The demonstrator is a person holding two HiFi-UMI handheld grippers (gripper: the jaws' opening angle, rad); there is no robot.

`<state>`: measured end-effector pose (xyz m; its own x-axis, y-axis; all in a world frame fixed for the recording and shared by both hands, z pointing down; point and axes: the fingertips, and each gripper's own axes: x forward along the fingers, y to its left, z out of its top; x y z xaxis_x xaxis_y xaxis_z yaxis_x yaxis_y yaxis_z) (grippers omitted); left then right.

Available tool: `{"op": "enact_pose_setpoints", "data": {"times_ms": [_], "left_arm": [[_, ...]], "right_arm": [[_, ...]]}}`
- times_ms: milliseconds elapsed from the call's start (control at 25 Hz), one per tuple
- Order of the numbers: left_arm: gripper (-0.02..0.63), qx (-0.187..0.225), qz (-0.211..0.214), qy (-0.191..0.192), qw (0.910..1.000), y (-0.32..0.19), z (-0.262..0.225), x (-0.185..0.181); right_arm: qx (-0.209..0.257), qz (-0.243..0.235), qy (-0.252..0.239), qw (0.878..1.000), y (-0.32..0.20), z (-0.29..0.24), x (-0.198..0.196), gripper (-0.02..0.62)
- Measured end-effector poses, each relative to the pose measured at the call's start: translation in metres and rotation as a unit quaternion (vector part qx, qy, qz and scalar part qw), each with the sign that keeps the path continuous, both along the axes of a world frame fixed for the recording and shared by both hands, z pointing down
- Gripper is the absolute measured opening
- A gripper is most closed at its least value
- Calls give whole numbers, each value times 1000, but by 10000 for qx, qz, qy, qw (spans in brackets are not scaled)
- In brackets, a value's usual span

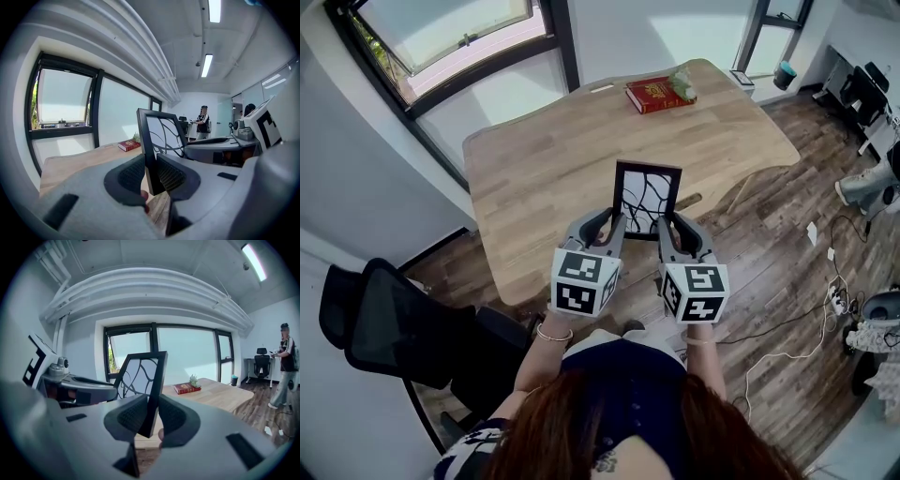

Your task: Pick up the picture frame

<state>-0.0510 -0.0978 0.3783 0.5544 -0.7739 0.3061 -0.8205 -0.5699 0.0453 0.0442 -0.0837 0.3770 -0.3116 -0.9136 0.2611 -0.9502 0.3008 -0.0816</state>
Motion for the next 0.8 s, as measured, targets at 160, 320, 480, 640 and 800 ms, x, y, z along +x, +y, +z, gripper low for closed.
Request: {"op": "enact_pose_setpoints", "data": {"times_ms": [160, 320, 480, 640, 800], "left_arm": [[92, 72, 40, 82, 9999, 14, -8, -18], [92, 118, 97, 199, 9997, 26, -14, -32], [92, 176, 164, 253, 9994, 35, -20, -45], [92, 232, 220, 284, 9991, 44, -24, -53], [91, 223, 261, 332, 9989, 52, -24, -59]], "right_arm": [[100, 48, 39, 9999, 14, -9, -18, 77], [161, 68, 85, 9998, 28, -17, -32, 77], [252, 102, 127, 9995, 40, -24, -46, 77], [284, 153, 155, 9994, 49, -28, -54, 77], [255, 201, 182, 9993, 59, -29, -59, 77]]}}
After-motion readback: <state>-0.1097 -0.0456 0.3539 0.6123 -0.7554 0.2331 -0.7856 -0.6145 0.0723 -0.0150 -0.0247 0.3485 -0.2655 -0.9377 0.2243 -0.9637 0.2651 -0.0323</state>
